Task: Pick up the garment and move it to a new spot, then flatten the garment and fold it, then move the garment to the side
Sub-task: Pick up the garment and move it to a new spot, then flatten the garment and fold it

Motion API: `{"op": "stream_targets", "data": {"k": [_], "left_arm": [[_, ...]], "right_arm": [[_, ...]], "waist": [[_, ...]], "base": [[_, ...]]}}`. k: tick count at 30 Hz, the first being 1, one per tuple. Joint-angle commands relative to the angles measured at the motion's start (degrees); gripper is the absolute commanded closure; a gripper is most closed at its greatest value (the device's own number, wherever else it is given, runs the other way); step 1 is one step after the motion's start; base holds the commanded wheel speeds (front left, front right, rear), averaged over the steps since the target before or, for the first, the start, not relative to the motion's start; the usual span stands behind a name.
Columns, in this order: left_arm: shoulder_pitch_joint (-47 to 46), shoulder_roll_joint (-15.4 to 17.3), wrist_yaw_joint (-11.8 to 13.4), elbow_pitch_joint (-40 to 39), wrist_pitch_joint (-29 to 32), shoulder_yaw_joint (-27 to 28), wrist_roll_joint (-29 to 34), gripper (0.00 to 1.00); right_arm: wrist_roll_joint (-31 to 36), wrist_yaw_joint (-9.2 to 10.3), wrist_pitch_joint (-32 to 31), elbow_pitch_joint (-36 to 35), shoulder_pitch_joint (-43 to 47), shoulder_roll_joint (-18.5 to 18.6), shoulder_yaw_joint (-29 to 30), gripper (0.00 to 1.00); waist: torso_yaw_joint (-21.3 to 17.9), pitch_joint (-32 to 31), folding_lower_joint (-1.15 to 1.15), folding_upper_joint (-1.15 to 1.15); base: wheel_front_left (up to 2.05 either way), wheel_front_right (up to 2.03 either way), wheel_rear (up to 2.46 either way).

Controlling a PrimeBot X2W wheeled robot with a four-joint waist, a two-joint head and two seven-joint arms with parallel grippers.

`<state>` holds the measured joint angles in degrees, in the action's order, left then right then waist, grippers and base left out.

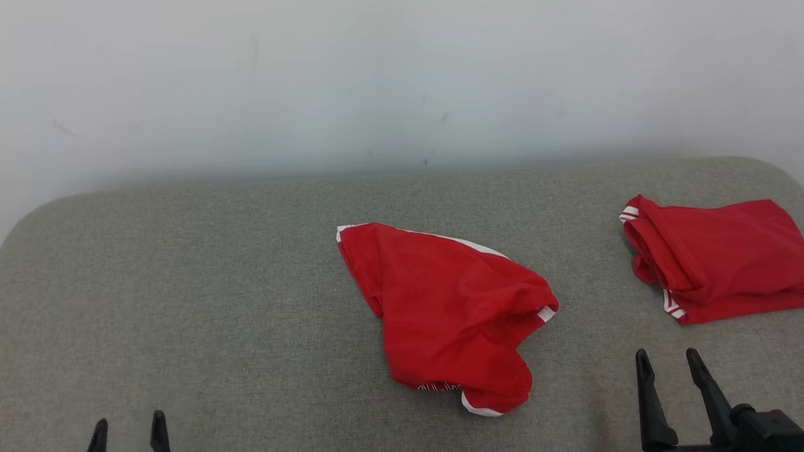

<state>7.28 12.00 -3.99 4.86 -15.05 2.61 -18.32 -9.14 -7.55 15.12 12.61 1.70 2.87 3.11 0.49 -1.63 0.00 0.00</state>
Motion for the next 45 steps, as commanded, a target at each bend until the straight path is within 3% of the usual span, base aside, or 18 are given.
{"op": "stream_targets", "data": {"k": [1, 11, 45], "left_arm": [[1.0, -0.7, -0.5, 0.3, -0.2, 0.2, 1.6, 0.00], [-1.3, -4.0, -3.1, 4.6, -0.2, 1.3, 5.9, 0.00], [-2.7, -3.6, -3.5, 6.7, -0.2, 0.0, 7.4, 0.00]], "right_arm": [[-0.1, 0.15, 0.0, 0.4, 0.9, 0.0, -0.3, 0.00], [-0.5, 0.15, 0.0, 2.2, 1.0, 0.0, -2.5, 0.00], [-0.7, 0.15, 0.0, 2.7, 0.0, 0.0, -3.7, 0.00]], "waist": [[0.0, 0.0, 0.00, 0.00], [-0.3, -0.1, 0.00, 0.00], [-0.2, 0.1, 0.00, 0.00]], "base": [[0.00, 0.00, 0.00], [0.00, 0.00, 0.00], [0.00, 0.00, 0.00]]}}
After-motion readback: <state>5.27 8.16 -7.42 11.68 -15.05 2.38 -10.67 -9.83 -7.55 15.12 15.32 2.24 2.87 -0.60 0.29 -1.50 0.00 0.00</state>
